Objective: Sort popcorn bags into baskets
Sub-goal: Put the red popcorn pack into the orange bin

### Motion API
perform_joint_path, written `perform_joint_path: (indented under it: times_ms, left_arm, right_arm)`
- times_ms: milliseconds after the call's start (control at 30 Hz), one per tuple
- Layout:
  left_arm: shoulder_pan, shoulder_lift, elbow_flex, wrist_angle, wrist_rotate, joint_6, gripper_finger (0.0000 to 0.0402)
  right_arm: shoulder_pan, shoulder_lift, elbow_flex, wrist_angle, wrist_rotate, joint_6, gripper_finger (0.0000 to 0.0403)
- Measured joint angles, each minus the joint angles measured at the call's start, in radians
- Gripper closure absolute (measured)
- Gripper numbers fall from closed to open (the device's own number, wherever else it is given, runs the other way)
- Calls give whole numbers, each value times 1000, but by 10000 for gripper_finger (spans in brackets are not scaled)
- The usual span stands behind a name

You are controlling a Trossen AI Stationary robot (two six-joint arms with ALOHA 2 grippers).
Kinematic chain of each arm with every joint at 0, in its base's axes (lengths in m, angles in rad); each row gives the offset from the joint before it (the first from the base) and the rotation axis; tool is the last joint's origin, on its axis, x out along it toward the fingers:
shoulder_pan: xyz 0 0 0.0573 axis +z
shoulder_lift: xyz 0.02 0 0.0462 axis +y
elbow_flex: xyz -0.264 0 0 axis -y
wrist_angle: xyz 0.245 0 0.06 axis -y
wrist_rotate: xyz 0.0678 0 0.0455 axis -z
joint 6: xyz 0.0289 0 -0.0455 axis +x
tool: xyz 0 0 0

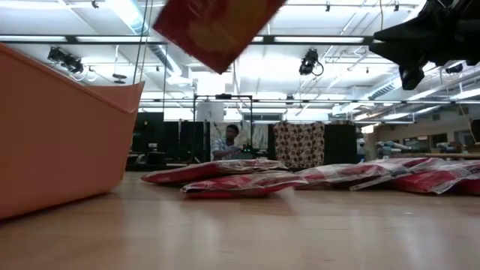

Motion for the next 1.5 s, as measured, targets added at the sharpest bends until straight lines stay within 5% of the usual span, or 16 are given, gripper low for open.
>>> perform_joint_path:
  times_ms: [333,567,700,1233,1500]
  left_arm:
    - [-307,1,0,-171,-302,41,395]
    - [-480,29,0,-405,-312,-27,395]
    - [-529,52,1,-396,-371,-65,395]
    - [-561,216,0,-425,-248,-11,394]
    - [-560,224,0,-435,-215,-45,351]
  right_arm:
    - [0,2,0,19,9,-39,293]
    - [0,2,0,26,47,-64,293]
    - [0,2,0,38,56,-84,293]
    - [0,2,0,74,53,-98,293]
    - [0,2,0,74,45,-95,293]
